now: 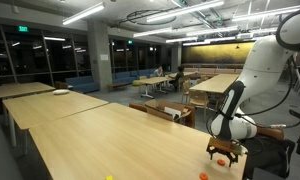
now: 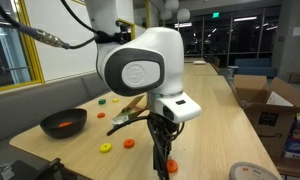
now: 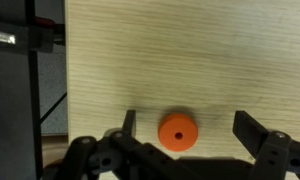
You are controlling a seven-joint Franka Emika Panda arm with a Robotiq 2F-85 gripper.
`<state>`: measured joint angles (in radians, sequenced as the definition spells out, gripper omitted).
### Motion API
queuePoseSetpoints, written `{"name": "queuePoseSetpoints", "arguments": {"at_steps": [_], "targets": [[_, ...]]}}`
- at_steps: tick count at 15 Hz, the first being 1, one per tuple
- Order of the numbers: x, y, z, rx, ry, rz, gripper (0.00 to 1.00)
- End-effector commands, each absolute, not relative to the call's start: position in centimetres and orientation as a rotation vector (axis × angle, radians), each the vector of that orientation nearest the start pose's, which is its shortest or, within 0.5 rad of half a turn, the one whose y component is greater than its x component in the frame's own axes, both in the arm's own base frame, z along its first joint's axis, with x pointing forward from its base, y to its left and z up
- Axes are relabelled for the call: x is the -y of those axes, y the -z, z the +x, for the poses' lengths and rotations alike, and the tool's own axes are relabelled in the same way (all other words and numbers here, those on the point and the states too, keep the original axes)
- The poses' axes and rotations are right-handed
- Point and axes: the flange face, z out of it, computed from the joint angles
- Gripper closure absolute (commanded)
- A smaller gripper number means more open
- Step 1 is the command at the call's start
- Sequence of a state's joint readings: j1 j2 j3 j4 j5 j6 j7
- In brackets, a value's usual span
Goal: Put the objects on the right of the table in the black bowl
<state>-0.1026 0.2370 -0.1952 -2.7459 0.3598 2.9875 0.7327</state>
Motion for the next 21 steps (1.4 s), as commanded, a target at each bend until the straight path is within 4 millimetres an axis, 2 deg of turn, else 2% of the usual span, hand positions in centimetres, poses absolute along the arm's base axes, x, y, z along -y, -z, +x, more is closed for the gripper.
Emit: {"name": "queuePoseSetpoints", "arguments": {"at_steps": [1,7,8,9,10,13,16,21], "targets": [[14.60,-14.95,35.53,-2.013,0.072,-2.384,0.00],[14.70,-14.79,35.42,-2.036,0.083,-2.358,0.00],[14.73,-14.72,35.37,-2.040,0.081,-2.356,0.25],[14.76,-14.68,35.34,-2.042,0.081,-2.353,0.26],[14.77,-14.65,35.31,-2.044,0.080,-2.351,0.32],[14.81,-14.54,35.25,-2.047,0.078,-2.350,0.58],[14.85,-14.82,35.50,-2.043,0.096,-2.348,0.78],[14.67,-15.33,35.81,-2.030,0.101,-2.354,0.74]]}}
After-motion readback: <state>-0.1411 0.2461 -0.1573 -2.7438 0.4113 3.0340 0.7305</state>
